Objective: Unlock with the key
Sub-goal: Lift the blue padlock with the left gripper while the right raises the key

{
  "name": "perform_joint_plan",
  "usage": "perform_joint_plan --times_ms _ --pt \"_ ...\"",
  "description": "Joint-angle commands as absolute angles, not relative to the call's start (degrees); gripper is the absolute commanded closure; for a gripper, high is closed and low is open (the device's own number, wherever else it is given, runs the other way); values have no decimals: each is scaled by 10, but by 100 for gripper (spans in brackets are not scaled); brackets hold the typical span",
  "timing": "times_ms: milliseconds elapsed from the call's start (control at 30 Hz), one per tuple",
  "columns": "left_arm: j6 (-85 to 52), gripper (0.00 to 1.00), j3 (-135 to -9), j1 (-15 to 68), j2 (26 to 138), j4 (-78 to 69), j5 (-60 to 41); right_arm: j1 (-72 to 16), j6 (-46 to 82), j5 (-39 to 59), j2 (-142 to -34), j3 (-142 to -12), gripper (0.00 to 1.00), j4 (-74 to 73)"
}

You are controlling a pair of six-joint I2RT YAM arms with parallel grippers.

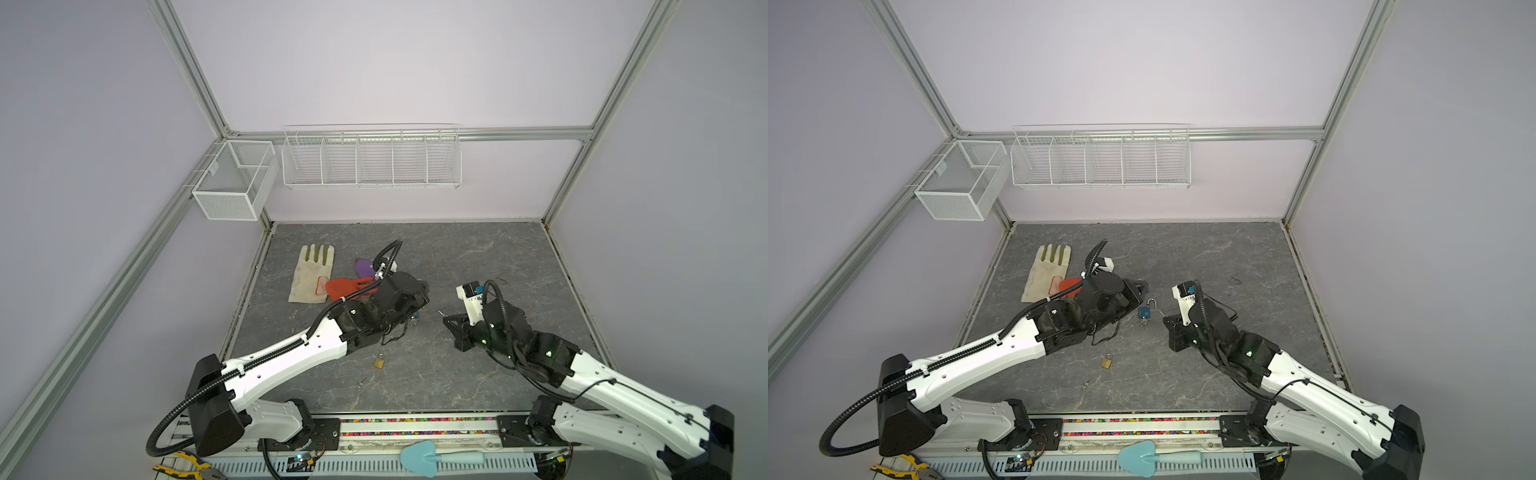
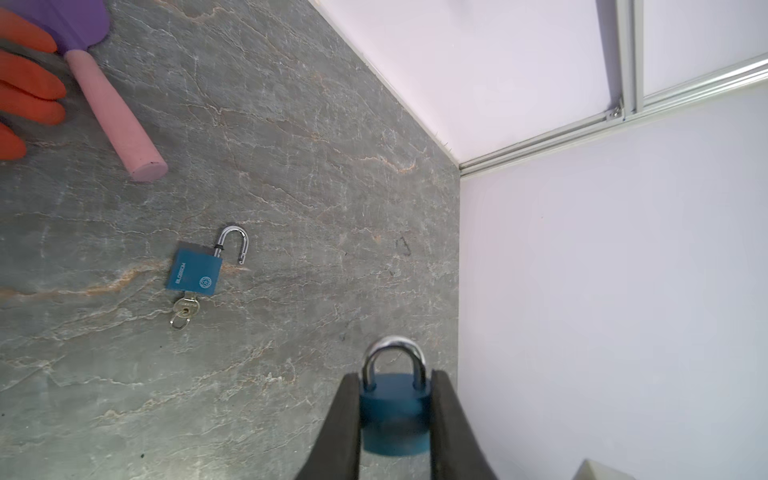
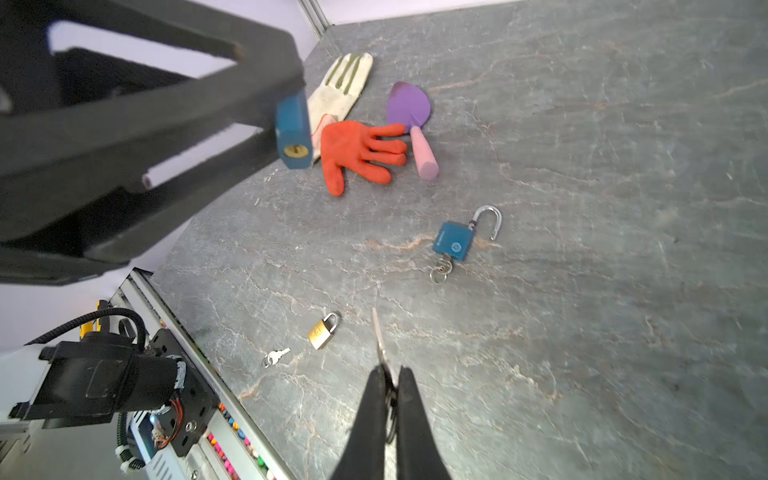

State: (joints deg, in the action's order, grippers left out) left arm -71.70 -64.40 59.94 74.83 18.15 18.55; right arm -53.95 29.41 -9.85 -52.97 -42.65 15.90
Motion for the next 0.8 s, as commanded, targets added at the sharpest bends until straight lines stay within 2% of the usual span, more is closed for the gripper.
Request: perform_joint_plan --times_ms 0,333,767 --pt "-764 100 -626 597 733 153 212 -567 268 -176 -555 -450 93 98" --pt "-781 100 -608 598 715 146 216 -571 243 -171 -584 -454 93 6" --pt "-778 100 -609 598 718 127 214 -571 229 -171 -605 -475 93 8"
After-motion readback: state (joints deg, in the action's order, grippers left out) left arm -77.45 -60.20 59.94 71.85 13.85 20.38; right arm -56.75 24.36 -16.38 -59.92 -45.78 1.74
